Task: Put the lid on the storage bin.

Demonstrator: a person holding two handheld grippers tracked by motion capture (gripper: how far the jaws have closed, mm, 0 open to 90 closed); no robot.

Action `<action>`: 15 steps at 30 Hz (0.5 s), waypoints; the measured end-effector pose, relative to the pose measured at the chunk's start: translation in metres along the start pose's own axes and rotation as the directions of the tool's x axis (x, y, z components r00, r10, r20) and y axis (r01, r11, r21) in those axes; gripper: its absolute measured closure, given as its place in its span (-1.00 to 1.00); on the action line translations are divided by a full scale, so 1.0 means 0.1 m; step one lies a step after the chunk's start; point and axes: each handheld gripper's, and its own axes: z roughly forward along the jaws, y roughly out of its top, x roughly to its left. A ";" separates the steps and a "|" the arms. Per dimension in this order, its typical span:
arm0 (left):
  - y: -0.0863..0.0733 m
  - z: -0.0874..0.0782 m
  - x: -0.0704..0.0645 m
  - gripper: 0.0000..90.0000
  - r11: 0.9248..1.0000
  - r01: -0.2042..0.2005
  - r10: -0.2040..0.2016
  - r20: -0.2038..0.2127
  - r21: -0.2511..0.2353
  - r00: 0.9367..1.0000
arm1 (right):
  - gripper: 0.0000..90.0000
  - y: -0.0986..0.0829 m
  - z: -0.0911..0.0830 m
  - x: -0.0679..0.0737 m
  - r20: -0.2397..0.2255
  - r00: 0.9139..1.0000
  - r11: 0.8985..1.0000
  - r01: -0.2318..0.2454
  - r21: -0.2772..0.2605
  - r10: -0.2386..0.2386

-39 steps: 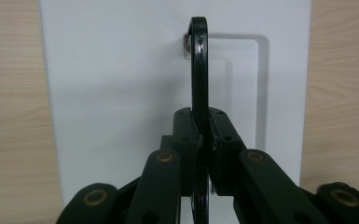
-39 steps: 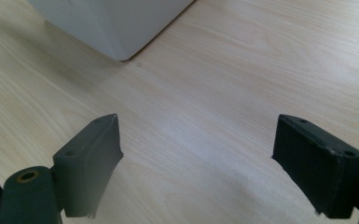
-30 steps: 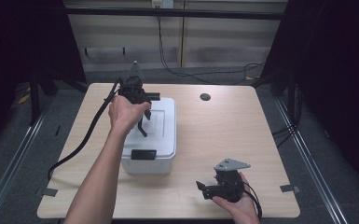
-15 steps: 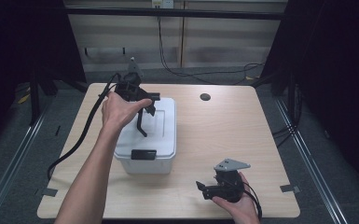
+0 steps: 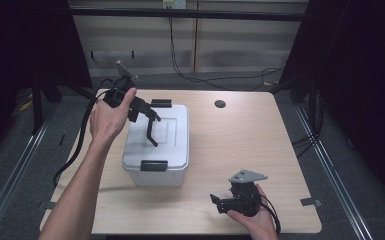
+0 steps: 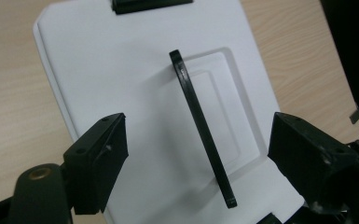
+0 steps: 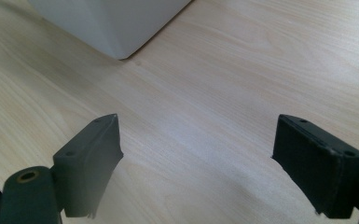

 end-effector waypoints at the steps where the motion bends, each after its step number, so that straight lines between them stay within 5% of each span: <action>1: 0.00 -0.01 0.01 -0.56 1.000 -0.021 0.021 -0.007 0.010 1.000 | -0.68 0.00 0.00 0.00 0.000 1.000 1.000 0.000 0.000 0.000; 9: -0.12 -0.19 0.13 -0.53 0.996 -0.089 0.086 -0.090 -0.022 0.992 | -0.68 0.00 0.00 0.01 0.001 1.000 1.000 -0.001 0.002 0.001; 12: -0.19 -0.24 0.17 -0.53 0.994 -0.090 0.088 -0.026 -0.055 0.996 | -0.68 0.00 0.01 0.01 0.001 1.000 1.000 -0.006 0.006 0.006; 15: -0.25 -0.28 0.20 -0.52 0.992 -0.102 0.097 -0.069 -0.072 0.993 | -0.68 0.00 0.01 0.01 0.001 1.000 1.000 -0.009 0.006 0.009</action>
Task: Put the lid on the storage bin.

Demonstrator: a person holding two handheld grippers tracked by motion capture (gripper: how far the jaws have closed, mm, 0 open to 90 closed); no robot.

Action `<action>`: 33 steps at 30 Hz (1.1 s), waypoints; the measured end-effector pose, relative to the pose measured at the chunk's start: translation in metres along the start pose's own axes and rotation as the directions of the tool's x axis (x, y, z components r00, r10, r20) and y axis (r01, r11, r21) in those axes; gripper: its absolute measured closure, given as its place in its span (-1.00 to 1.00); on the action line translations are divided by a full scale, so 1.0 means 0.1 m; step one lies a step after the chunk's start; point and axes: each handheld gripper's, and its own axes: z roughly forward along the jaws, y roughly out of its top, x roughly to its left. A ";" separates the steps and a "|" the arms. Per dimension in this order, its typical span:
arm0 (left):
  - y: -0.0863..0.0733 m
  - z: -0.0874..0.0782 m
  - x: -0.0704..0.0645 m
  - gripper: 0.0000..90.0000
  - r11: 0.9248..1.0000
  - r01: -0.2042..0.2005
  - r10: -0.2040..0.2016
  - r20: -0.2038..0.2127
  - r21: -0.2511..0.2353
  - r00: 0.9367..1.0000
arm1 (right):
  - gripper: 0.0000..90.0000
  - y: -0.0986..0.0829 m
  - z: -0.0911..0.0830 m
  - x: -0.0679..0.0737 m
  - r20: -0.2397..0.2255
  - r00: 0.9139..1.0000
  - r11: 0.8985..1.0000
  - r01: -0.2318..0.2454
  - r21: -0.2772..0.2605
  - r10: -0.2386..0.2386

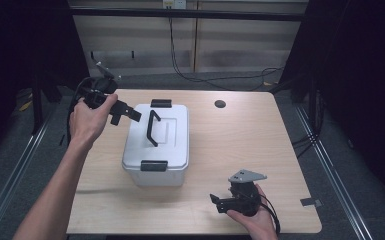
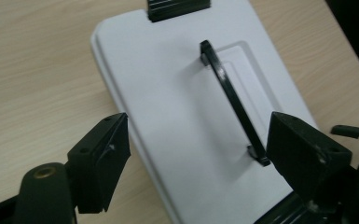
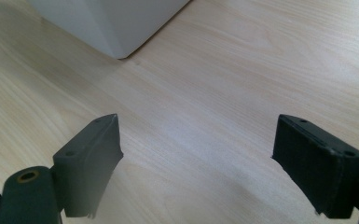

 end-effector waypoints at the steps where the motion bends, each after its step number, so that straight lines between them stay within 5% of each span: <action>1: -0.02 -0.01 0.02 -0.52 1.000 0.007 -0.007 -0.006 -0.010 1.000 | -0.68 0.00 0.00 0.00 0.000 1.000 1.000 0.003 0.001 -0.003; 14: -0.41 -0.04 0.30 -0.50 0.996 -0.019 0.019 -0.011 -0.090 1.000 | -0.68 0.00 0.01 0.01 0.000 1.000 1.000 0.009 0.000 -0.009; 21: -0.64 -0.13 0.46 -0.56 0.990 -0.029 0.033 0.026 -0.136 0.999 | -0.68 0.00 0.00 0.01 0.003 1.000 1.000 0.000 0.002 0.000; 25: -0.80 -0.12 0.52 -0.56 0.987 0.008 -0.008 0.000 -0.158 1.000 | -0.68 0.00 0.00 0.01 0.003 1.000 1.000 -0.001 0.002 0.001; 33: -1.08 -0.08 0.60 -0.54 0.983 -0.026 0.020 -0.031 -0.182 0.999 | -0.68 -0.01 0.00 0.01 0.004 1.000 1.000 -0.005 0.004 0.005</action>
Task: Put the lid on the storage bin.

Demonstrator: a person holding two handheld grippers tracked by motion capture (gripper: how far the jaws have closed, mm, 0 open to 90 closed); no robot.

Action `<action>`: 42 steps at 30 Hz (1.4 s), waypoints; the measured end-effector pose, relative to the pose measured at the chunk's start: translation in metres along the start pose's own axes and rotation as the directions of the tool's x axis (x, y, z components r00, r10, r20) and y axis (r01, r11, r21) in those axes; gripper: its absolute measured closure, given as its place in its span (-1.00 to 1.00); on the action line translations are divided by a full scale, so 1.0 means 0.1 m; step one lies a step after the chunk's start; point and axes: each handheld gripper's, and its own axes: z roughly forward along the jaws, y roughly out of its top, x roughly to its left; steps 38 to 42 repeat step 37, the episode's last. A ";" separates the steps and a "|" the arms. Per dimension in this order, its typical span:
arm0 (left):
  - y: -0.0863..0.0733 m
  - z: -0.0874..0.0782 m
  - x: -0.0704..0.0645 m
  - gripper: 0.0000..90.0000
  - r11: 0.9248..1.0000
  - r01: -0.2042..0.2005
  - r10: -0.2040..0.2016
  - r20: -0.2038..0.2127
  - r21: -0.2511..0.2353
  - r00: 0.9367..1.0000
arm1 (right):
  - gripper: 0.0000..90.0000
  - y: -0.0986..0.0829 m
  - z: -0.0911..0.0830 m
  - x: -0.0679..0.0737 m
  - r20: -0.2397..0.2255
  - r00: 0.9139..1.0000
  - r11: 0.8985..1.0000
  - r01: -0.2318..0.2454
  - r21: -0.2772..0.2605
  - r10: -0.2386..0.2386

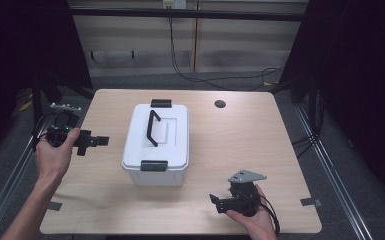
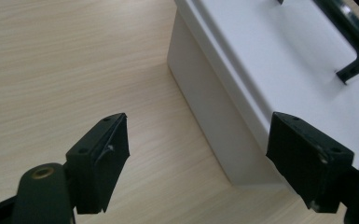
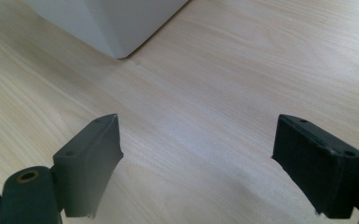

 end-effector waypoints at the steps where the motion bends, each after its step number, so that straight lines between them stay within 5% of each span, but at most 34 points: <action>1: -0.03 -0.01 0.01 -0.54 1.000 -0.002 0.002 0.006 -0.003 1.000 | -0.68 0.00 0.00 0.00 0.000 1.000 1.000 -0.003 0.000 0.003; 7: -0.31 -0.03 0.06 -0.54 0.999 -0.005 0.005 -0.004 -0.035 1.000 | -0.68 0.00 0.01 0.00 0.001 1.000 1.000 0.002 -0.001 -0.002; 13: -0.46 0.00 0.15 -0.56 1.000 0.023 -0.023 -0.004 -0.009 1.000 | -0.68 0.00 0.01 0.00 0.007 1.000 1.000 0.002 -0.001 -0.002; 18: -0.66 0.04 0.15 -0.57 1.000 -0.006 0.007 0.015 -0.015 1.000 | -0.68 0.00 0.01 -0.01 0.013 1.000 1.000 -0.008 0.001 0.008; 24: -0.87 0.15 0.22 -0.60 1.000 0.013 -0.012 0.042 -0.020 0.999 | -0.66 -0.02 0.02 -0.04 0.037 0.999 1.000 -0.028 -0.011 0.028; 29: -0.96 0.19 0.24 -0.60 1.000 0.009 -0.009 0.040 -0.012 0.999 | -0.65 -0.02 0.05 -0.07 0.073 0.997 0.999 -0.032 -0.001 0.032; 33: -1.04 0.25 0.21 -0.59 1.000 0.011 -0.012 -0.033 -0.005 0.999 | -0.64 -0.03 0.10 -0.11 0.106 0.994 0.999 -0.040 0.010 0.039; 36: -1.08 0.28 0.20 -0.59 1.000 0.018 -0.018 0.023 -0.010 1.000 | -0.62 -0.06 0.16 -0.16 0.134 0.989 0.997 -0.061 0.038 0.055; 42: -1.09 0.28 0.18 -0.59 1.000 0.015 -0.014 0.019 -0.015 1.000 | -0.62 -0.07 0.21 -0.19 0.159 0.985 0.995 -0.078 0.061 0.067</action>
